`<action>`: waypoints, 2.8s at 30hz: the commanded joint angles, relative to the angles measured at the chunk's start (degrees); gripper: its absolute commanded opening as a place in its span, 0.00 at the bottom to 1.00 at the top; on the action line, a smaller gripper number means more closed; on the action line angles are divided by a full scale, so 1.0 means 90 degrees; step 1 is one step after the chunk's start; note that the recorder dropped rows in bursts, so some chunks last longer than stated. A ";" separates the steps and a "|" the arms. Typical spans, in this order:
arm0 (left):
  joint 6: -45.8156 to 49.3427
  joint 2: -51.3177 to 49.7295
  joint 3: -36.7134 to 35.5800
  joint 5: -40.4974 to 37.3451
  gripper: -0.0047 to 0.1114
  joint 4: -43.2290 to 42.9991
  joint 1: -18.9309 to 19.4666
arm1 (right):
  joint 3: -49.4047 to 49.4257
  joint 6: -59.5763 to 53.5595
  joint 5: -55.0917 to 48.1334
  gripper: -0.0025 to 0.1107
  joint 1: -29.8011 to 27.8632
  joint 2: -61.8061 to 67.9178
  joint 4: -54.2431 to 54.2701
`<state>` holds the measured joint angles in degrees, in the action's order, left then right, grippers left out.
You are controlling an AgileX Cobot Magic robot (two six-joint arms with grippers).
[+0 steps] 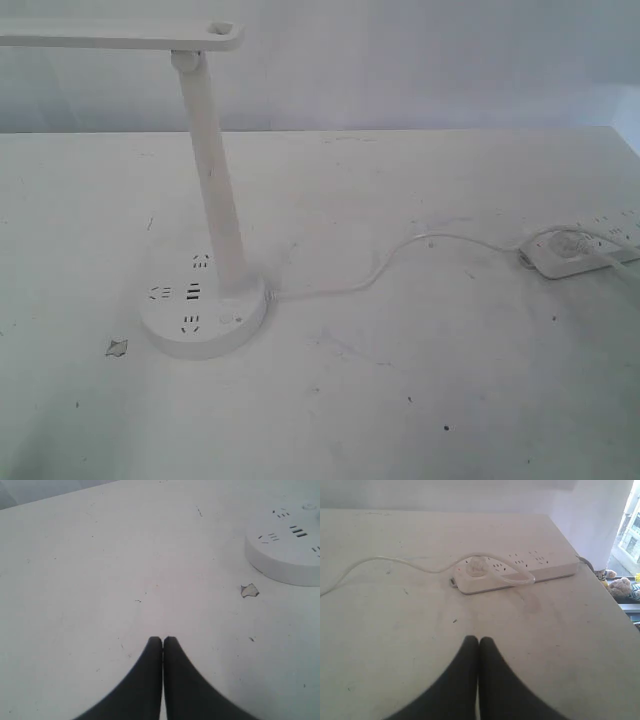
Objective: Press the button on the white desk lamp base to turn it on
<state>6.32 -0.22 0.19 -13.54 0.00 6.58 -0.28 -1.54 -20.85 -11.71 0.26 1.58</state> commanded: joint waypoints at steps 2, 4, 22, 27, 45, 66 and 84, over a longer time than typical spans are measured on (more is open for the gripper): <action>-0.0007 0.0025 -0.0021 0.0010 0.04 0.0037 0.0016 | 0.0031 0.0044 0.0082 0.02 -0.0035 -0.0029 0.0019; -0.0007 0.0025 -0.0021 0.0010 0.04 0.0037 0.0016 | 0.0031 0.0044 0.0082 0.02 -0.0035 -0.0029 0.0019; -0.0007 0.0025 -0.0021 0.0010 0.04 0.0037 0.0016 | 0.0031 0.0033 0.0418 0.02 -0.0035 -0.0029 -0.0430; -0.0007 0.0025 -0.0021 0.0010 0.04 0.0037 0.0016 | 0.0031 0.0033 0.1378 0.02 -0.0035 -0.0029 -0.1209; -0.0007 0.0025 -0.0021 0.0010 0.04 0.0037 0.0016 | 0.0031 0.4104 0.6659 0.02 -0.0035 -0.0029 -0.0601; -0.0007 0.0025 -0.0021 0.0010 0.04 0.0037 0.0016 | 0.0031 0.4885 0.8694 0.02 -0.0035 -0.0029 -0.0346; -0.0007 0.0025 -0.0021 0.0010 0.04 0.0037 0.0016 | -0.1682 0.5469 0.7918 0.02 -0.0035 0.1331 0.0831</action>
<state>6.32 -0.22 0.19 -13.54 0.00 6.58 -10.99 43.88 51.46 -11.71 6.11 12.77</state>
